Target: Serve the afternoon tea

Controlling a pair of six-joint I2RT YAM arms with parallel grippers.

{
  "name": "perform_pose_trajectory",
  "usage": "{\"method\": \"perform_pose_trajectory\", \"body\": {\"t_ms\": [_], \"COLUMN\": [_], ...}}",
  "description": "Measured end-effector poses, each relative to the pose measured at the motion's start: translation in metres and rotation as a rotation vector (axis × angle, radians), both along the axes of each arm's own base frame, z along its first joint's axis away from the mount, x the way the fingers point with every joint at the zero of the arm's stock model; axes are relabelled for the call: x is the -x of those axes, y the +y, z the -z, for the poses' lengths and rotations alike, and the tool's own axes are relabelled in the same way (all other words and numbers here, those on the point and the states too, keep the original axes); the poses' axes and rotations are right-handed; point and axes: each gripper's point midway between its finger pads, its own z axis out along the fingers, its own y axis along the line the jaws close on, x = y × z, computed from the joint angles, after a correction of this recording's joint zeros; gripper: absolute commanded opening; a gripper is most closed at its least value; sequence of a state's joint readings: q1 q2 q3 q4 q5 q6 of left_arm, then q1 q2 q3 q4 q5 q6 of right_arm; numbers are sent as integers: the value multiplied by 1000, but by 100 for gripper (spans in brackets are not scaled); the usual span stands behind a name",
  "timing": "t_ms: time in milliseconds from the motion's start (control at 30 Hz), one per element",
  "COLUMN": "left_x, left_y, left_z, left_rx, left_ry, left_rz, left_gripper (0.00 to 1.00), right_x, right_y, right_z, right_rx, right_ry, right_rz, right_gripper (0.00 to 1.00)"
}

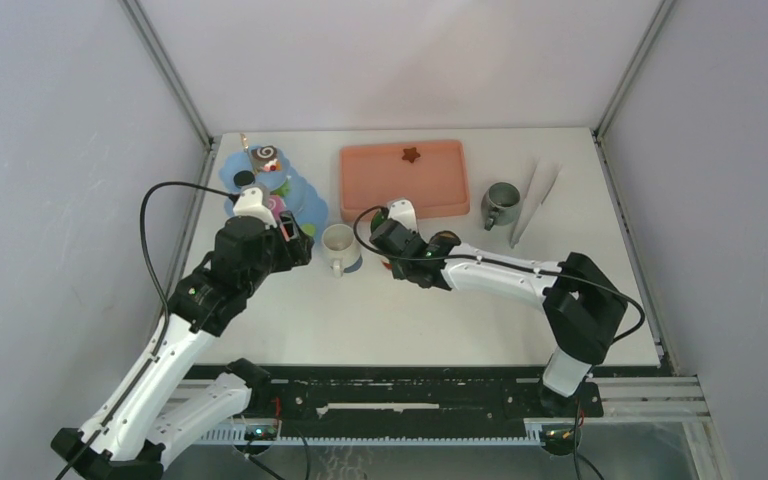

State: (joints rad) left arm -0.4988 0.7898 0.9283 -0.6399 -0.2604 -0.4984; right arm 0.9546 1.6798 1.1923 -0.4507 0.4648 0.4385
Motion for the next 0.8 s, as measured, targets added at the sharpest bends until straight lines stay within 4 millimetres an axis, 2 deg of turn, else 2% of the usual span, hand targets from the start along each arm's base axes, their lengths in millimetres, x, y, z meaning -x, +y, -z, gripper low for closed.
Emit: {"method": "perform_pose_trajectory", "body": {"t_ms": [300,800], "left_x": [-1,-3], "left_y": [-1,-2], "left_z": [1,6], "left_rx": [-2,-5], "left_ry": [4,10], "left_rz": [1,2], "left_gripper": [68,68], "right_x": [-6,-3], "right_y": [-3,0], "right_z": [24,30], "right_rx": [0,-18], "right_ry": [56,90], "right_rz": [38,37], "right_gripper": [0,0]}}
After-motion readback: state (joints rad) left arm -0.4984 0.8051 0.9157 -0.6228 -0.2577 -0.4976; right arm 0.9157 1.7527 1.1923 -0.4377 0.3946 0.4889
